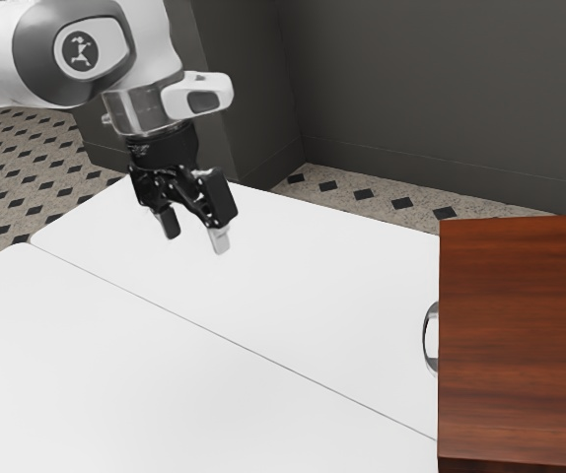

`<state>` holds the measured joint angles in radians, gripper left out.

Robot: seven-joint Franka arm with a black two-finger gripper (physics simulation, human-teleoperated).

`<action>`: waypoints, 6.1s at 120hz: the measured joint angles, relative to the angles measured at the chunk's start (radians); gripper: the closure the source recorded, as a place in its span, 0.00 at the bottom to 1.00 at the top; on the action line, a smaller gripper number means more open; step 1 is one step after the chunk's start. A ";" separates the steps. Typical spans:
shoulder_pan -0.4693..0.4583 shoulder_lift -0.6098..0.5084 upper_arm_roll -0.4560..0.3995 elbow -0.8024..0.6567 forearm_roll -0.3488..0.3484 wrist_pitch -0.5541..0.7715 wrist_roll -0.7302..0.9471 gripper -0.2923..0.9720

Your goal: Pull the drawer handle with one arm to open the drawer

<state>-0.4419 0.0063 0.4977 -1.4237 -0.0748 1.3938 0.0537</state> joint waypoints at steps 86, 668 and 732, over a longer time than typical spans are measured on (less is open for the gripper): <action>0.330 -0.019 -0.093 0.147 -0.186 0.022 -0.186 0.23; 0.259 -0.109 -0.527 -0.544 -0.358 0.776 -0.576 0.81; 0.267 -0.179 -0.490 -0.618 -0.354 0.771 -0.566 0.81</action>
<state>-0.1744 -0.1726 0.0082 -2.0421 -0.4289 2.1645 -0.5119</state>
